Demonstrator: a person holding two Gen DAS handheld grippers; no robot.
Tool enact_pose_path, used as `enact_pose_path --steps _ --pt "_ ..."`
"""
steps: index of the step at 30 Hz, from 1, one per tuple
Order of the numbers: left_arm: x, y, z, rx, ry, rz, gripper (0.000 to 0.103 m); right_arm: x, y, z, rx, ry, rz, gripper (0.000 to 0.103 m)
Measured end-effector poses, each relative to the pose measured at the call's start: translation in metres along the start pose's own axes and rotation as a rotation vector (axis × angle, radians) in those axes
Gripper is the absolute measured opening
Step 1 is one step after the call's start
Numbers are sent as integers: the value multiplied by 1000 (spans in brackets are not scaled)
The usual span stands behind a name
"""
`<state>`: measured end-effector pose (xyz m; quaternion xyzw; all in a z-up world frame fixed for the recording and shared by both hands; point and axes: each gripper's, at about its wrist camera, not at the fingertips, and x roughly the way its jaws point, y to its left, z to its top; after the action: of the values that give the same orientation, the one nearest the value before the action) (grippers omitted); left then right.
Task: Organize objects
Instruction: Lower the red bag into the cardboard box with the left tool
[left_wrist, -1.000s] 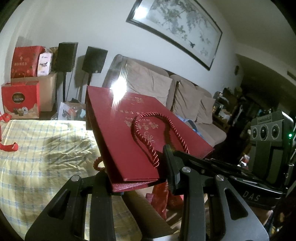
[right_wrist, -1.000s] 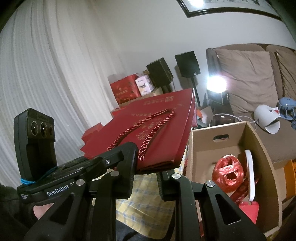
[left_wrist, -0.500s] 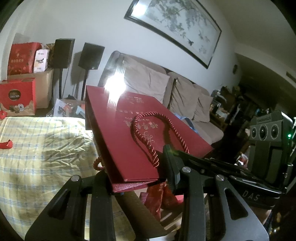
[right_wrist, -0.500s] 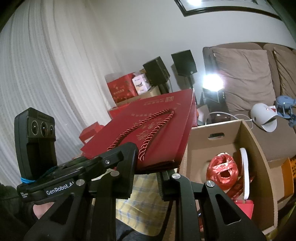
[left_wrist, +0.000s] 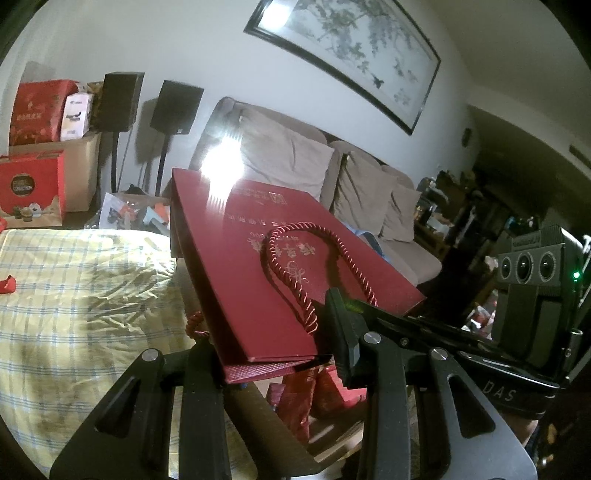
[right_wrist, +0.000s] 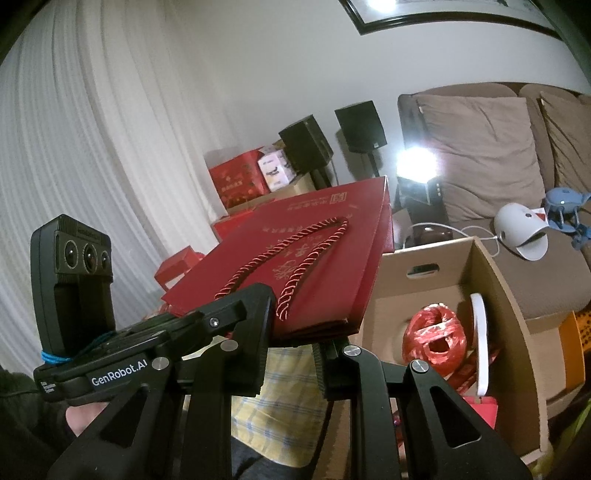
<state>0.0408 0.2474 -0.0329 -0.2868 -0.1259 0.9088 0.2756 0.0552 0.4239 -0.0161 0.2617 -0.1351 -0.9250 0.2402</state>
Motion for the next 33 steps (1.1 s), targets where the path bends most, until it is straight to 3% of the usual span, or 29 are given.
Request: enact_pose_path --steps 33 --pt "22 -16 3 12 41 -38 32 -14 -20 2 35 -13 -40 20"
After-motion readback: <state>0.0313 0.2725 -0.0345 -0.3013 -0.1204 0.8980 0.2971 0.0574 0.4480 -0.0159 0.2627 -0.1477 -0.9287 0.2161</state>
